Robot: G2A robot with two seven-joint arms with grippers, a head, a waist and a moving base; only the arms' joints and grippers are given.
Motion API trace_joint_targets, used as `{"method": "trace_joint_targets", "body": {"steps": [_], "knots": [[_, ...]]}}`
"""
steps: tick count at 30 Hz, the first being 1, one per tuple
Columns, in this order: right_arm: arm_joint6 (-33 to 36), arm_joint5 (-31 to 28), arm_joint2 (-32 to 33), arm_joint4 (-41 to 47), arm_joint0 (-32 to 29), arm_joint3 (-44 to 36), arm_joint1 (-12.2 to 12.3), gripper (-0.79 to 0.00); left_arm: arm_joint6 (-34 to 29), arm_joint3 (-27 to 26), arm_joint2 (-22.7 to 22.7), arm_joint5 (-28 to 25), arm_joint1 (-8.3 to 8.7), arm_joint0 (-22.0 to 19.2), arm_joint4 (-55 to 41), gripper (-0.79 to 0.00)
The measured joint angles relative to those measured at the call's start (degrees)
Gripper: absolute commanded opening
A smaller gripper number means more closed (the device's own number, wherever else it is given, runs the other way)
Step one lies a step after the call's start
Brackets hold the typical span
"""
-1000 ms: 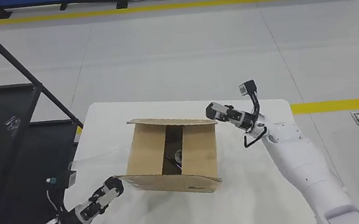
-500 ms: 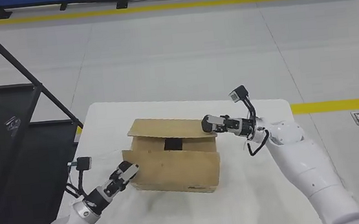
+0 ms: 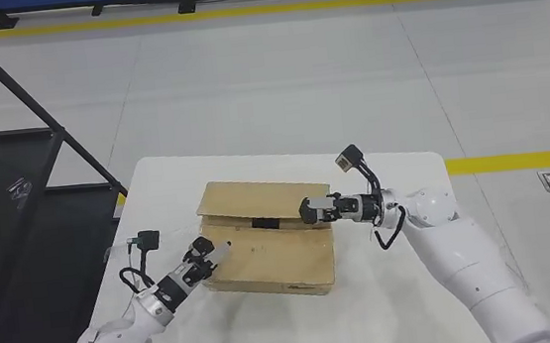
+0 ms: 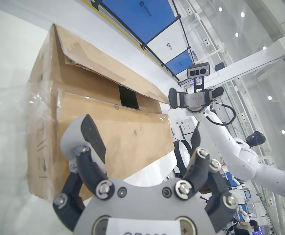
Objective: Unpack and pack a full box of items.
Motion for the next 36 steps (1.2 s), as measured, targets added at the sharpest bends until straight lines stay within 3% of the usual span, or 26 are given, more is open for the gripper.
{"method": "trace_joint_targets", "body": {"steps": [8,18,23,36], "knots": [[0.0,0.0,-2.0,-0.3,-0.3,2.3,-0.3,0.0,3.9,-0.2,-2.0,-1.3,-0.16,0.3,-2.7,0.0],[-1.0,-0.8,-3.1,-0.8,0.7,7.3,-0.8,0.0,9.3,0.7,-13.2,-3.5,0.1,5.7,-15.8,0.0],[-0.8,-0.1,-4.2,-1.2,1.8,8.8,-1.4,0.0,9.1,2.7,-17.5,-3.1,-0.01,8.7,-26.0,0.0],[-0.7,-0.7,-4.3,-1.6,2.6,8.8,-1.6,0.0,8.2,3.3,-18.5,-3.5,-0.07,9.7,-27.5,0.0]]}}
